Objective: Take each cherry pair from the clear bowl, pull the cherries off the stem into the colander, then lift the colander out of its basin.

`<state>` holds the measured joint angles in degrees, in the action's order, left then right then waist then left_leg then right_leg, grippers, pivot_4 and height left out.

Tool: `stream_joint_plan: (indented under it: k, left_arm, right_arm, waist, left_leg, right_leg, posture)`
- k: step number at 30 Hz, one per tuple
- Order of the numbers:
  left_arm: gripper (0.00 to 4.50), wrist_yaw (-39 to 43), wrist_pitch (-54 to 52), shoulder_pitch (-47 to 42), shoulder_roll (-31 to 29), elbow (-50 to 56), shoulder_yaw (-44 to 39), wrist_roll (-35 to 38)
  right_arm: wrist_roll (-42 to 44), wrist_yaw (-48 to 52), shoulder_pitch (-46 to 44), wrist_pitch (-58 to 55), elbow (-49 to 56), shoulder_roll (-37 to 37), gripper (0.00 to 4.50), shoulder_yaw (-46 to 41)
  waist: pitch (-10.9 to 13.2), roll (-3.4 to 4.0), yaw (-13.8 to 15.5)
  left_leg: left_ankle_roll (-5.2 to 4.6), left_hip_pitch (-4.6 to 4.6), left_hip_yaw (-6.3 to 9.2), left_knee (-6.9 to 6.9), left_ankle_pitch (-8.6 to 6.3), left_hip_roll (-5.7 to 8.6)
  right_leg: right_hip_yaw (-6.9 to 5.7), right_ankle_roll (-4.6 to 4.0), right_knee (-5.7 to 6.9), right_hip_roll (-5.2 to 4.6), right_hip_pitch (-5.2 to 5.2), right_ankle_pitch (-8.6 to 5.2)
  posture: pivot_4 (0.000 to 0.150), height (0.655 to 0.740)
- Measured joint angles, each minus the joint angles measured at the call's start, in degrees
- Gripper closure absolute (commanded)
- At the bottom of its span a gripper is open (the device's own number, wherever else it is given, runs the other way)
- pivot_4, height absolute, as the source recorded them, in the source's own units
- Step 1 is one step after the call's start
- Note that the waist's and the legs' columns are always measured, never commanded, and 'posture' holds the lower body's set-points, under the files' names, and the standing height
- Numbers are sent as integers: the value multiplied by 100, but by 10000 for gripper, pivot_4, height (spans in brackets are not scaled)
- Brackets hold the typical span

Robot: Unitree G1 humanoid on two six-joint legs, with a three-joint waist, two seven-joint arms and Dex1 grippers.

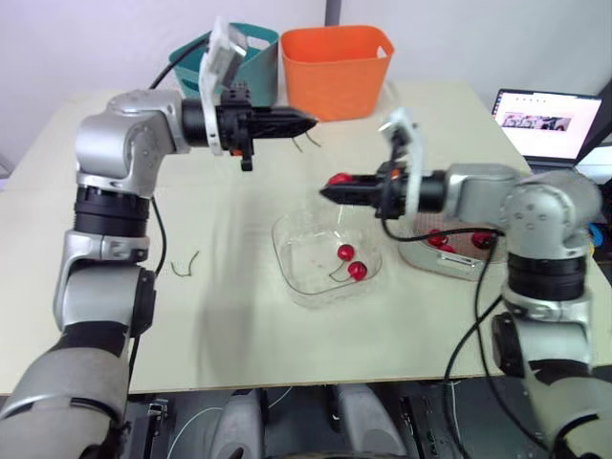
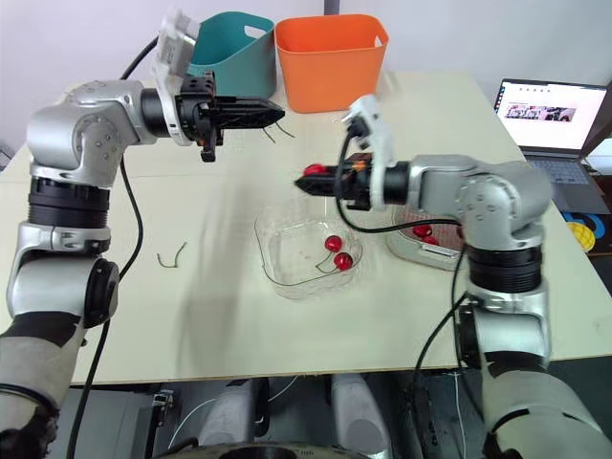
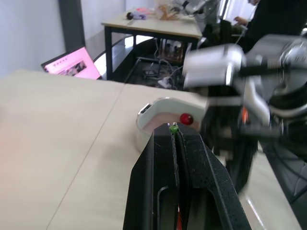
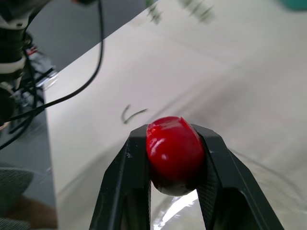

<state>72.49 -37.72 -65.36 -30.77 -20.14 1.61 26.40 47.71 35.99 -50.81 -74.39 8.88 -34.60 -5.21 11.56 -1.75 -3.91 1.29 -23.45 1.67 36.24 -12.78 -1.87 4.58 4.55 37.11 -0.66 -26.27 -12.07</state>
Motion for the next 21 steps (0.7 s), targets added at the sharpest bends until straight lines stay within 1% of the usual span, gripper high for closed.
stream_joint_plan:
  k: [1,4,6,11,17,19,20,21]
  left_arm:
    - [45000,-11,71,58,-10,-6,3,-45]
    - [45000,-22,220,239,-70,-5,23,-159]
    - [45000,-13,287,370,-138,-3,40,-224]
    - [45000,-83,422,450,8,-13,117,-322]
    - [45000,-95,454,451,0,-13,115,-331]
    - [45000,-96,452,449,1,-14,114,-331]
    - [45000,-97,453,448,1,-25,114,-331]
    - [45000,-96,455,446,1,-57,114,-332]
  right_arm:
    - [-69,61,31,60,5,-246,35873,-45]
    - [-512,443,447,528,-74,-1318,35873,-6]
    - [-797,597,734,730,-384,-1760,35873,-3]
    - [-1222,594,1018,938,-780,-1883,35873,55]
    - [-1897,457,1133,1382,-1434,-1915,35873,223]
    - [-2046,479,1132,1488,-1547,-1915,28903,298]
    - [-2080,495,1131,1524,-1570,-1915,27005,324]
    - [-2126,515,1128,1549,-1577,-1915,23732,351]
  waist:
    - [0,0,2]
    - [0,0,29]
    - [0,-1,21]
    - [0,0,-21]
    - [0,0,-2]
    - [0,0,-4]
    - [0,0,-8]
    - [0,0,-10]
  left_leg:
    - [0,0,-1,0,0,0]
    - [0,0,-3,1,0,1]
    - [0,1,-8,1,0,2]
    - [0,8,-11,-2,0,0]
    - [0,3,-12,2,0,2]
    - [0,4,-11,1,0,2]
    - [0,4,-11,1,0,2]
    - [0,6,-11,0,0,2]
  right_leg:
    - [0,0,0,0,1,0]
    - [0,14,-9,-2,3,-10]
    - [5,13,-10,-2,5,-10]
    - [10,15,0,3,0,-10]
    - [10,12,-4,-2,2,-7]
    - [10,12,-3,-1,1,-7]
    - [10,13,-3,-1,1,-8]
    - [10,13,-2,0,2,-8]
  posture:
    - [1500,7400]
    - [1500,7400]
    - [1500,7400]
    - [1500,7400]
    - [1500,7400]
    - [1500,7400]
    - [1500,7400]
    - [1500,7400]
